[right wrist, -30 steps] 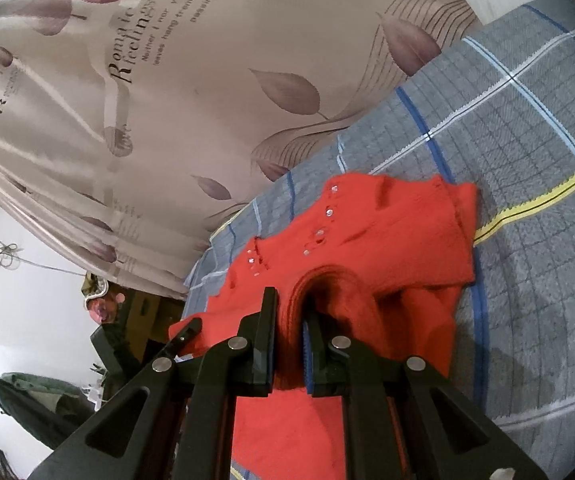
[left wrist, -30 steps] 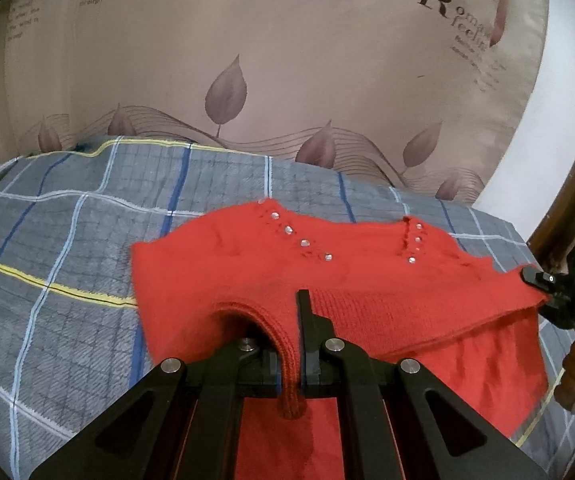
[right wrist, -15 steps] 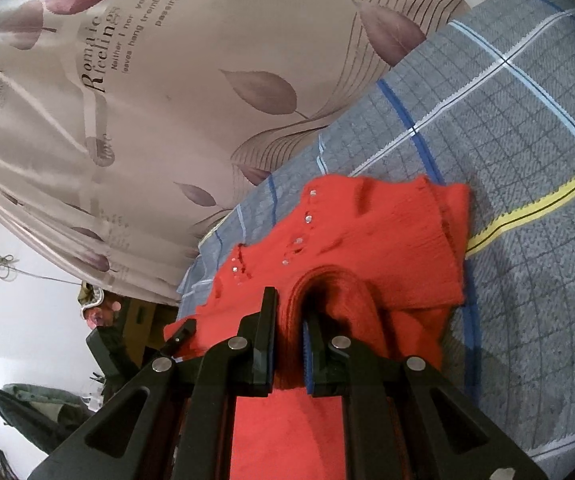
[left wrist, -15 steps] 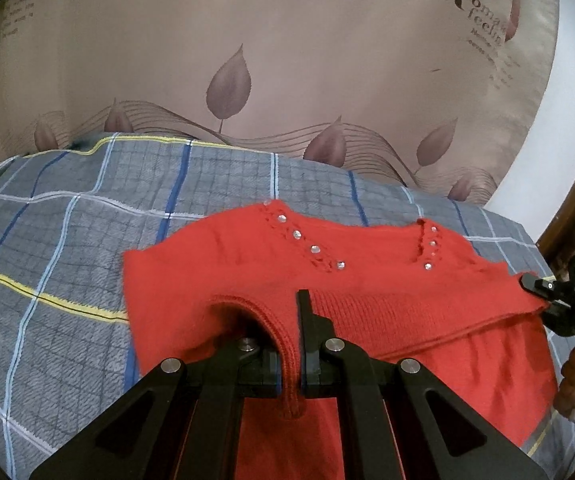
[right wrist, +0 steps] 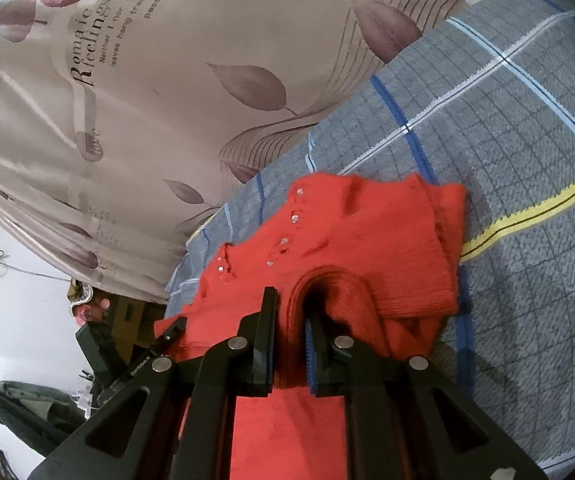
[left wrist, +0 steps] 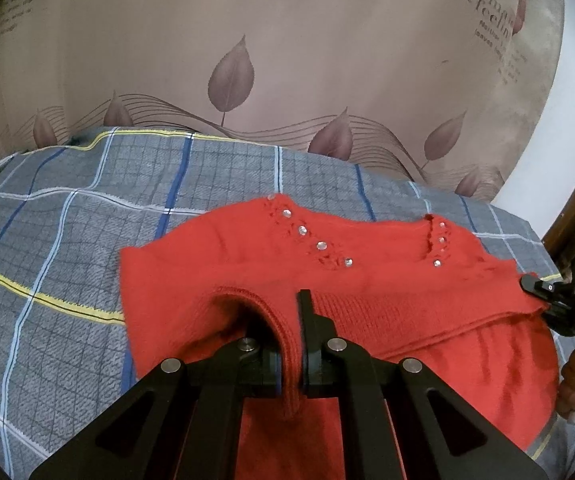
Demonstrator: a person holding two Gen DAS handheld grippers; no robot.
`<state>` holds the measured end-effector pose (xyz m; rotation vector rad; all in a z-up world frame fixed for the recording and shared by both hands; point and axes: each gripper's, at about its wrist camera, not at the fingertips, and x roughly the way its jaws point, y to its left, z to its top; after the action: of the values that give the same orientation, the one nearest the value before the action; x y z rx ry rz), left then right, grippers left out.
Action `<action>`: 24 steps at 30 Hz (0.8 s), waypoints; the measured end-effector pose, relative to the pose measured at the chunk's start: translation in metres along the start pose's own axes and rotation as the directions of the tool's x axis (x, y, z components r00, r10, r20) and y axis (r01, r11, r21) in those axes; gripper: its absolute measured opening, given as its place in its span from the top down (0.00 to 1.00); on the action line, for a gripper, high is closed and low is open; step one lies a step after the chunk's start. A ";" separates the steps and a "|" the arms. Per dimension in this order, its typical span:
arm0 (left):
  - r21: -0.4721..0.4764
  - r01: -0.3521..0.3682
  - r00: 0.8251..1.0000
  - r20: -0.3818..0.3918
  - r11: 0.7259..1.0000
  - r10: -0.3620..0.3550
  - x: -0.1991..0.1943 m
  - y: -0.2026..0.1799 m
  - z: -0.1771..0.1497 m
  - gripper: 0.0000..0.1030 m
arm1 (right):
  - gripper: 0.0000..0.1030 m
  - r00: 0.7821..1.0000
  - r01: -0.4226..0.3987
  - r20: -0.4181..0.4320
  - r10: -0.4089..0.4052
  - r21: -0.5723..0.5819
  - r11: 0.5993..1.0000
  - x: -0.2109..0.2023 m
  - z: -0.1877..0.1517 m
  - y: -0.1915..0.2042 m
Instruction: Fold small clothes
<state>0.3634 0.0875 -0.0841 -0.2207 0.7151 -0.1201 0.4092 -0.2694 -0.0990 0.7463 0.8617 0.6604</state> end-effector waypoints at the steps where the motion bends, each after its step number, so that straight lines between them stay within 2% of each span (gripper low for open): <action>1: 0.001 -0.002 1.000 0.000 1.000 0.002 0.001 0.000 0.000 0.93 | 0.87 1.000 0.001 0.001 -0.001 0.002 1.000 0.000 0.000 -0.002; 8: -0.024 0.000 1.000 -0.020 1.000 -0.001 0.007 0.004 0.001 0.90 | 0.87 1.000 0.002 0.007 -0.002 0.003 1.000 0.000 0.001 -0.004; 16: -0.129 0.083 0.995 -0.049 0.988 -0.090 0.008 0.016 0.005 0.80 | 0.81 0.999 -0.016 0.044 0.015 0.019 1.000 -0.002 0.003 -0.007; 18: -0.154 0.103 0.992 -0.056 0.983 -0.112 0.009 0.019 0.006 0.78 | 0.72 0.997 -0.032 0.069 0.030 0.034 0.999 -0.006 0.004 -0.010; 20: -0.192 0.128 0.987 -0.066 0.973 -0.143 0.011 0.023 0.008 0.71 | 0.49 0.992 -0.076 0.106 0.069 0.065 0.995 -0.013 0.006 -0.016; 21: -0.217 0.146 0.984 -0.065 0.965 -0.163 0.011 0.026 0.009 0.66 | 0.44 0.988 -0.096 0.129 0.085 0.079 0.992 -0.017 0.006 -0.019; 23: -0.276 0.193 0.977 -0.036 0.942 -0.210 0.008 0.032 0.010 0.43 | 0.36 0.981 -0.097 0.174 0.080 0.088 0.991 -0.026 0.007 -0.021; 24: -0.305 0.214 0.974 -0.009 0.928 -0.227 0.005 0.036 0.011 0.38 | 0.36 0.980 -0.095 0.182 0.078 0.090 0.991 -0.029 0.008 -0.022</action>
<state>0.3754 0.1230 -0.0877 -0.5948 0.7496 -0.2311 0.4064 -0.3064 -0.1012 0.9213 0.7037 0.6211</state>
